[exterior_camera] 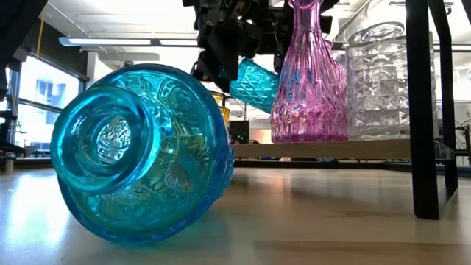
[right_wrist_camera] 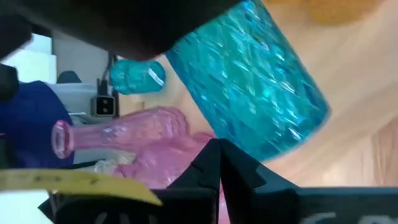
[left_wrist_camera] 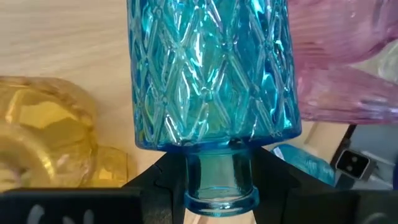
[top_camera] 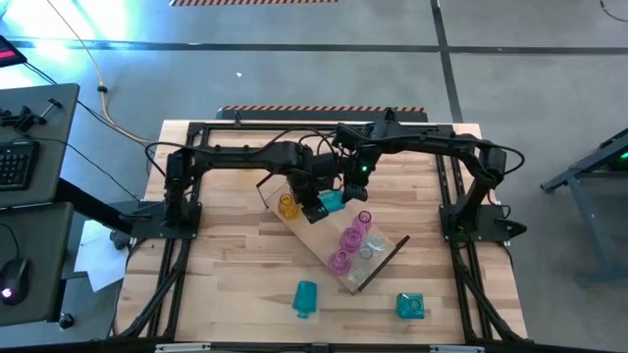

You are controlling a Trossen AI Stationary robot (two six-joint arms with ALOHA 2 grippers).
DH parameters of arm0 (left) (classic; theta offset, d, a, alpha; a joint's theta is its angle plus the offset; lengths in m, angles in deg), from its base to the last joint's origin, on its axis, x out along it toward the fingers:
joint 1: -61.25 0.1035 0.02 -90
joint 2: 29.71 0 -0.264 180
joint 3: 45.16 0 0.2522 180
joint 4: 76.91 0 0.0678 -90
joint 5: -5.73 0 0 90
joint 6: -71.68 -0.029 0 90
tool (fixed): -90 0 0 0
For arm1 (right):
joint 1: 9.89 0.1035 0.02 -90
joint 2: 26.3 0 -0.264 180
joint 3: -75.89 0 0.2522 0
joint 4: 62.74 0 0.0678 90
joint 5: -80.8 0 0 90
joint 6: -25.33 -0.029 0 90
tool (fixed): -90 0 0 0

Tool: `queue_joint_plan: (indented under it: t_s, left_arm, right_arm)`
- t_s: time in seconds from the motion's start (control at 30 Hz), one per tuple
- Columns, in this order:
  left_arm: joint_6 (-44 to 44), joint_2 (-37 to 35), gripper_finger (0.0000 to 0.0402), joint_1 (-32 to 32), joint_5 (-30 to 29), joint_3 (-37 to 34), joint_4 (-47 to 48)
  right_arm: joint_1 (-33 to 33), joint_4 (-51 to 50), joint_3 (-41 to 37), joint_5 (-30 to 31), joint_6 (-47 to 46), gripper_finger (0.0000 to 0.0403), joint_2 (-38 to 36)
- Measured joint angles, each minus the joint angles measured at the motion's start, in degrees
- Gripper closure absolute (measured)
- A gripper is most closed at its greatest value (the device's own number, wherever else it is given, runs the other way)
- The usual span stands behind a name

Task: Sort vases onto shelf
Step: Put the left blue crystal vase on the shelf

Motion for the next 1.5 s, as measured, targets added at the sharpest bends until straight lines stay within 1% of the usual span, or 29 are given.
queue_joint_plan:
  t_s: [0.1, 0.17, 0.3, 0.43, 0.53, 0.63, 0.73, 0.9, 1.1, 1.4, 1.5]
  left_arm:
    - [-1.97, 1.59, 0.0289, -0.22, 2.65, 0.56, 1.42]
    - [-3.17, 2.52, 0.0290, -0.65, 2.90, 2.14, 2.68]
    - [-5.09, 4.13, 0.0290, -1.03, 0.27, 7.21, 6.47]
    - [-8.19, 5.78, 0.0290, -0.53, -1.05, 10.96, 10.90]
    - [-11.59, 7.54, 0.0290, -0.28, -3.35, 13.23, 15.50]
    - [-13.34, 8.74, 0.0290, -0.30, -3.73, 14.84, 17.83]
    - [-14.54, 9.35, 0.0290, -0.33, -3.75, 16.36, 17.51]
    - [-14.25, 9.36, 0.0290, -0.32, -3.76, 16.52, 15.15]
    - [-15.61, 9.45, 0.0290, -0.28, -4.84, 16.61, 16.51]
    - [-16.11, 9.52, 0.0290, 0.29, -4.98, 16.61, 16.79]
    - [-16.65, 9.52, 0.0290, 0.36, -5.03, 16.57, 16.87]
  right_arm:
    - [0.06, -0.78, -0.23, 0.92, -0.18, 0.0403, 0.23]
    - [0.07, -1.21, -0.28, 0.98, 0.02, 0.0403, 0.21]
    - [0.04, -1.38, -0.21, 0.44, 0.93, 0.0403, -0.16]
    - [-0.01, -1.01, -0.02, -0.16, 0.37, 0.0403, -0.20]
    - [-0.04, -1.40, -0.06, 1.46, -0.18, 0.0403, 0.06]
    - [-0.10, -2.46, -0.19, 1.85, 0.27, 0.0403, 0.45]
    - [-0.40, -3.60, -0.19, 1.72, 1.25, 0.0403, 0.25]
    - [-1.22, -4.59, -0.11, 1.74, 1.75, 0.0403, -0.83]
    - [-2.98, -5.02, -0.04, 3.08, 1.06, 0.0403, -1.27]
    - [-2.29, -3.60, -0.04, 2.70, 1.13, 0.0403, -1.32]
    - [-2.58, -3.14, -0.04, 3.63, 1.54, 0.0403, -1.27]
